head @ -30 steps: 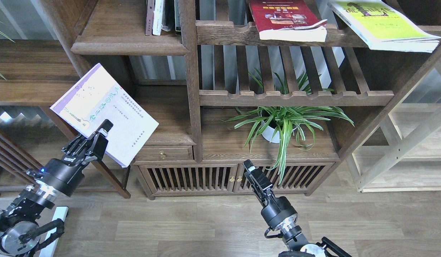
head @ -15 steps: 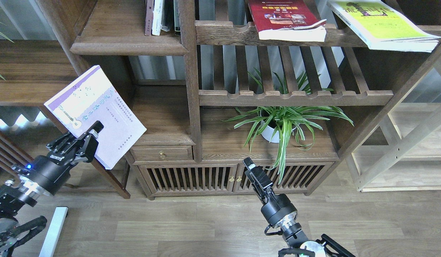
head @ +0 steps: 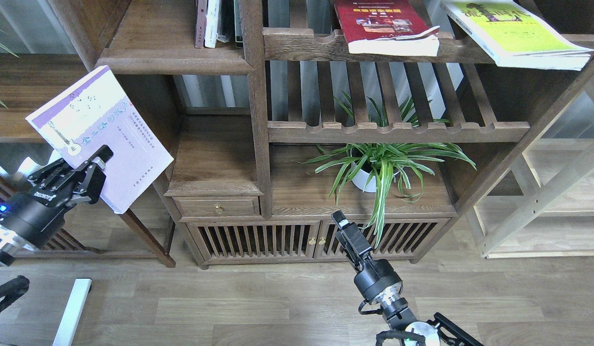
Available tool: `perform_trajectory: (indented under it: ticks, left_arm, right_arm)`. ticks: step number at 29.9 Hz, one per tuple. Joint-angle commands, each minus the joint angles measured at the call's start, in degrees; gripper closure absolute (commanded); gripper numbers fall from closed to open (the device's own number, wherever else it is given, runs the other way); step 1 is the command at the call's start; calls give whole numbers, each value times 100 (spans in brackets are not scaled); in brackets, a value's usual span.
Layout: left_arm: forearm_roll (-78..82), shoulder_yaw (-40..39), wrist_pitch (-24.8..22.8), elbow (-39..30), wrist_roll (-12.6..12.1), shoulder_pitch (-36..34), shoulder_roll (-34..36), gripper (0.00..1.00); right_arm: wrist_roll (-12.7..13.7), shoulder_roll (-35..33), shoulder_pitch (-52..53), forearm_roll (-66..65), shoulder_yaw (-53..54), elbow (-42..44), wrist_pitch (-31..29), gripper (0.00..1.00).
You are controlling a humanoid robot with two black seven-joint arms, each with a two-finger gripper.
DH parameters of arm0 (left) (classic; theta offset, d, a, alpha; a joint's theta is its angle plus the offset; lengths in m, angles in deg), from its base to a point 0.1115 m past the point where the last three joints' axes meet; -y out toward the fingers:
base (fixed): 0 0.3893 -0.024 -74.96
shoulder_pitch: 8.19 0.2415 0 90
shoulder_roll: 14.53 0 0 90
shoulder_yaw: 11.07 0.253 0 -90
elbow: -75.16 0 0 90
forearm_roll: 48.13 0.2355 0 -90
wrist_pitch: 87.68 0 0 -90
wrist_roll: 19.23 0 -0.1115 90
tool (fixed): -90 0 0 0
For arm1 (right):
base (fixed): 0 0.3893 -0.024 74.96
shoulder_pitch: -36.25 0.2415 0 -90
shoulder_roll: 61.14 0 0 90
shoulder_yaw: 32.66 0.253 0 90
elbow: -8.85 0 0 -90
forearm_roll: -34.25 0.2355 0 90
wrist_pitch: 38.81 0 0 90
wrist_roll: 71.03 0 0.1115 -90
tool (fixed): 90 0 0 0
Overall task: Organize books on shelf
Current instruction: 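Lift the white book with the left gripper up toward the upper shelf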
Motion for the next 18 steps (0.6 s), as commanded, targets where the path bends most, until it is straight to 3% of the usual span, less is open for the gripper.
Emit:
perform_trajectory:
  ticks: [1,10,18]
  left_arm:
    - [-21,-104,0,-53,-106,-62,119,97]
    - [-565,-228,0,-176,-809,-396,260,97]
    - [-829,-237,0,-176,-836,-703,277,97]
  right_arm:
    - [9,0,56,1,90,44,0,1]
    - [9,0,64,10,151,62,0,1]
    - [0,0,56,10,169,62,0,1]
